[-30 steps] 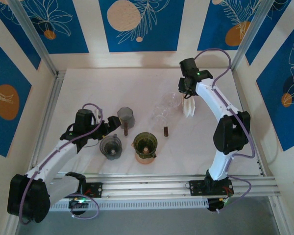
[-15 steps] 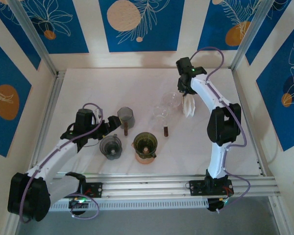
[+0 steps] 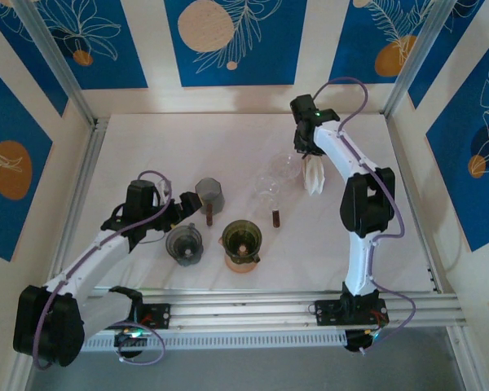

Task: Place the coffee filter in the dripper

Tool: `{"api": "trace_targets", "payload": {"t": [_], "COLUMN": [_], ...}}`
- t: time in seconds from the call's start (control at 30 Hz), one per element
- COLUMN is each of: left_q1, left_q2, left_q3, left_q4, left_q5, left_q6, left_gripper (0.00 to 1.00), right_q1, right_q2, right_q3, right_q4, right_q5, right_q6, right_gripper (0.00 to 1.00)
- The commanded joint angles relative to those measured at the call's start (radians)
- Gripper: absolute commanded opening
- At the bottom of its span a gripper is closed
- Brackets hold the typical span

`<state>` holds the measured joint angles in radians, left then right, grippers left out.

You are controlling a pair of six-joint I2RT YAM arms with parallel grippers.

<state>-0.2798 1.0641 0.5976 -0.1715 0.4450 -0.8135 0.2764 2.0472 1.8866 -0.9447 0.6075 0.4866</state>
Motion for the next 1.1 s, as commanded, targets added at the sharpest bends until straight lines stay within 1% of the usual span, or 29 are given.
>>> {"api": "trace_targets", "payload": {"t": [0.0, 0.2, 0.3, 0.4, 0.5, 0.53, 0.7, 0.83, 1.07], "left_q1": [-0.012, -0.011, -0.011, -0.01, -0.011, -0.01, -0.011, -0.011, -0.01], "left_q2": [0.002, 0.004, 0.004, 0.002, 0.002, 0.002, 0.001, 0.001, 0.002], "left_q3": [0.025, 0.024, 0.024, 0.023, 0.022, 0.022, 0.022, 0.021, 0.017], "left_q4": [0.005, 0.006, 0.007, 0.006, 0.005, 0.005, 0.004, 0.006, 0.011], "left_q5": [0.014, 0.014, 0.014, 0.011, 0.012, 0.012, 0.012, 0.01, 0.014], "left_q6": [0.001, 0.001, 0.0, -0.001, -0.001, 0.0, -0.001, -0.004, -0.006], "left_gripper": [1.0, 1.0, 1.0, 1.0, 1.0, 1.0, 1.0, 1.0, 1.0], "right_q1": [-0.005, -0.002, 0.0, 0.002, 0.004, 0.006, 0.016, 0.018, 0.019], "right_q2": [0.023, 0.043, 0.057, 0.065, 0.065, 0.061, 0.005, -0.039, -0.066], "right_q3": [0.035, 0.043, 0.054, 0.059, 0.059, 0.056, 0.03, 0.02, -0.026], "right_q4": [-0.034, -0.036, -0.04, -0.036, -0.03, -0.023, 0.033, 0.045, 0.049], "right_q5": [0.027, 0.04, 0.054, 0.069, 0.08, 0.086, 0.107, 0.089, 0.069], "right_q6": [-0.013, -0.019, -0.027, -0.032, -0.035, -0.038, -0.058, -0.062, -0.044], "right_gripper": [0.28, 0.27, 0.23, 0.15, 0.02, 0.0, 0.0, 0.0, 0.0]}}
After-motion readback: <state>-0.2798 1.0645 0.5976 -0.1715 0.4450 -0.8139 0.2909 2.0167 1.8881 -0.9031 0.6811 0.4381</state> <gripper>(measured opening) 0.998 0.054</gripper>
